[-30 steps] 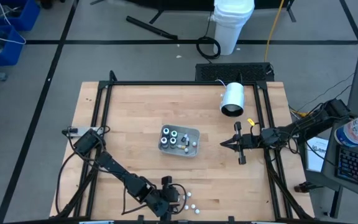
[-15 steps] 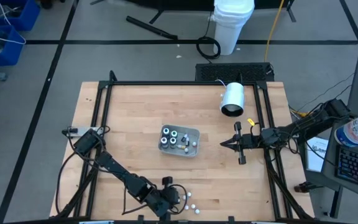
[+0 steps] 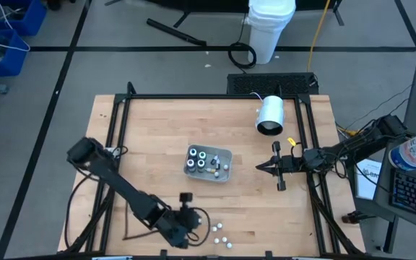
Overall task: Pick & Place food coloring
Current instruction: Put the blue food coloring bottle into the gray bin
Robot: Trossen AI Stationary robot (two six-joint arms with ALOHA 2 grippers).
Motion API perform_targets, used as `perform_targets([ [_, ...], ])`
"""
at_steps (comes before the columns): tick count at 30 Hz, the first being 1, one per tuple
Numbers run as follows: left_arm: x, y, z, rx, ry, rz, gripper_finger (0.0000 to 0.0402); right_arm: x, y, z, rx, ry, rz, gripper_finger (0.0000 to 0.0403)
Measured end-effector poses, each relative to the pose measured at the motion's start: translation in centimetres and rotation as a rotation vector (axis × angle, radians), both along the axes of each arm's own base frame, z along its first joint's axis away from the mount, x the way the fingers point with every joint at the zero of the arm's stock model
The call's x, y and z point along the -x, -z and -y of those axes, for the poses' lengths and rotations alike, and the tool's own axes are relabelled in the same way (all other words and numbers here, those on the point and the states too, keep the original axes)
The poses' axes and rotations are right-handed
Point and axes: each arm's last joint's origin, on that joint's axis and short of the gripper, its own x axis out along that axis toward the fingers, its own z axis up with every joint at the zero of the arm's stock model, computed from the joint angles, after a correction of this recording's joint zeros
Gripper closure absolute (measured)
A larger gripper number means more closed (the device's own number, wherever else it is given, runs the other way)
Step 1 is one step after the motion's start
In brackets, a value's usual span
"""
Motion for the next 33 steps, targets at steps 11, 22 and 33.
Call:
perform_targets([
  [11, 3.1, -6.2, -4.4, -0.1, -0.186, 0.067, 0.033, 0.0, 0.0, 0.0, -0.001, 0.0, 0.001, 0.0403],
  [22, -2.9, -4.9, -8.6, 0.035, -0.123, 0.106, 0.0327, 0.0, -0.1, 0.0, -0.004, 0.0, 0.008, 0.0403],
  [33, -7.5, -1.1, -15.0, -0.076, -0.206, 0.067, 0.0326, 0.0, -0.1, 0.0, -0.001, 0.0, 0.007, 0.0403],
])
